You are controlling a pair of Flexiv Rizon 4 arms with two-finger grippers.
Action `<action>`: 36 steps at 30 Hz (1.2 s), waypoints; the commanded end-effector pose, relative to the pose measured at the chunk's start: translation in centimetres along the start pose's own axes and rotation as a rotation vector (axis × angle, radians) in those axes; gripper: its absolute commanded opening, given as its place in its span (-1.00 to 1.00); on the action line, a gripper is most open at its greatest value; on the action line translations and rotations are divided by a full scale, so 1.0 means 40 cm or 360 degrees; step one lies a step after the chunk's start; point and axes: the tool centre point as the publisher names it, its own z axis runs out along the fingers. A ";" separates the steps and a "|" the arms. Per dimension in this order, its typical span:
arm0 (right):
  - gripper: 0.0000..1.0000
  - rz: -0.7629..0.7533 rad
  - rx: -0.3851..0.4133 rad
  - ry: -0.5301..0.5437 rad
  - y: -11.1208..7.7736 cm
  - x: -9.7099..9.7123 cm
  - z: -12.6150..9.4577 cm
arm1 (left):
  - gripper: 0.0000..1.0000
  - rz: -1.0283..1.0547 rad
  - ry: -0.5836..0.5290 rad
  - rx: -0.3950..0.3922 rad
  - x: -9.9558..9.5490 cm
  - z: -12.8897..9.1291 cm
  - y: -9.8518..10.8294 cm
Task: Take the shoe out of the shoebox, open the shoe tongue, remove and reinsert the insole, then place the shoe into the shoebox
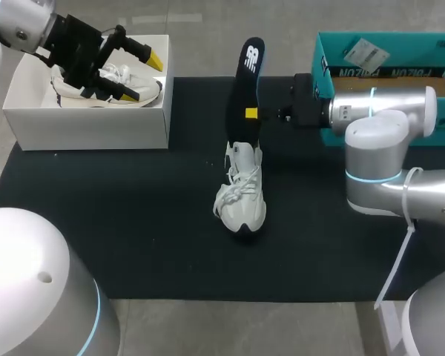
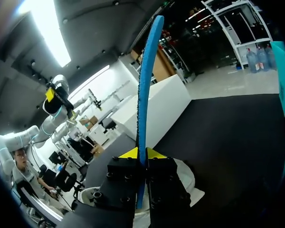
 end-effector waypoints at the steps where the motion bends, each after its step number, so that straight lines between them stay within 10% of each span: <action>1: -1.00 0.0011 -0.0022 -0.0026 -0.041 0.016 -0.004 | 1.00 0.0001 0.0006 -0.0001 -0.001 -0.001 -0.001; 20: -1.00 0.0004 0.0073 -0.0053 -0.179 0.069 0.004 | 1.00 0.0001 0.0006 -0.0001 -0.001 -0.001 -0.001; 23: -0.25 -0.0011 0.0034 -0.0075 -0.161 0.058 -0.005 | 1.00 0.0001 0.0006 -0.0001 -0.001 -0.001 -0.001; 29: -0.11 -0.0100 0.0045 -0.0074 -0.093 0.028 -0.008 | 1.00 0.0001 0.0006 -0.0001 -0.001 -0.001 -0.001; 33: -0.28 -0.0147 0.0063 -0.0070 -0.054 -0.010 -0.019 | 1.00 0.0001 0.0006 -0.0001 -0.001 -0.001 -0.001; 36: -1.00 -0.0162 0.0068 -0.0071 -0.031 -0.006 -0.014 | 1.00 0.0001 0.0006 -0.0001 -0.001 -0.001 -0.001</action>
